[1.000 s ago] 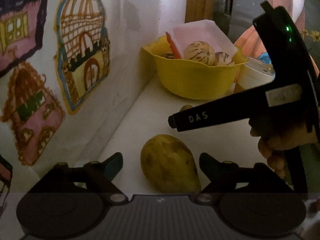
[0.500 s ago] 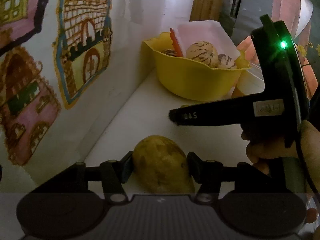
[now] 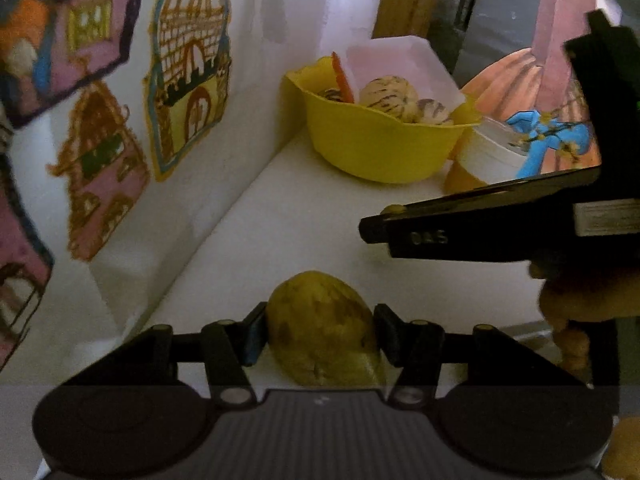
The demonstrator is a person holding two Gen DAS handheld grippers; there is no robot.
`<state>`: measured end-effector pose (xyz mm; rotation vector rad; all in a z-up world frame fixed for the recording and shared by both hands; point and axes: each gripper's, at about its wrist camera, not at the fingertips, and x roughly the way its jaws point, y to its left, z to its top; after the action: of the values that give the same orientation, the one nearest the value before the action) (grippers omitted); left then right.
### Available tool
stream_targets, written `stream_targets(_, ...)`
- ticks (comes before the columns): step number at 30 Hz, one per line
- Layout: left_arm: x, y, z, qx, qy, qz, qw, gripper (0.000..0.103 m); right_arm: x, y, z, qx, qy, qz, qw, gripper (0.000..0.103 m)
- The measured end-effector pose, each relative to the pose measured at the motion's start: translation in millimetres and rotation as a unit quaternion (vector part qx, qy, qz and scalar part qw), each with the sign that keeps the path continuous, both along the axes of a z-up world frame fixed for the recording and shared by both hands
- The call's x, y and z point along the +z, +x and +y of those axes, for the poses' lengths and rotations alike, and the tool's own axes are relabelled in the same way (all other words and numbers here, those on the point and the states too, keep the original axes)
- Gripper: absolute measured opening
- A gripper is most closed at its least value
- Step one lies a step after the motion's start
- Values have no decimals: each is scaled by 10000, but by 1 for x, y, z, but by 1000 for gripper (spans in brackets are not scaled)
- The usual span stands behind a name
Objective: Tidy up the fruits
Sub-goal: 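Carry both fruits into the steel tray and open both tools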
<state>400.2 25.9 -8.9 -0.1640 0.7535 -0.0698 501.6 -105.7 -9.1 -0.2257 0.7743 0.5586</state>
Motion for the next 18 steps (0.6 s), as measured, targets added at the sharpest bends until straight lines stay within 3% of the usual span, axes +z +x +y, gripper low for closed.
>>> stream_targets(9, 23, -37, -25, -274, -92, -194, 9994, 59, 32, -59, -52, 27, 108, -328, 9994, 31)
stream_targets(18, 40, -64, -75, -707, -284, -317, 9966, 57, 51, -113, -117, -299, 208, -449, 9983, 31)
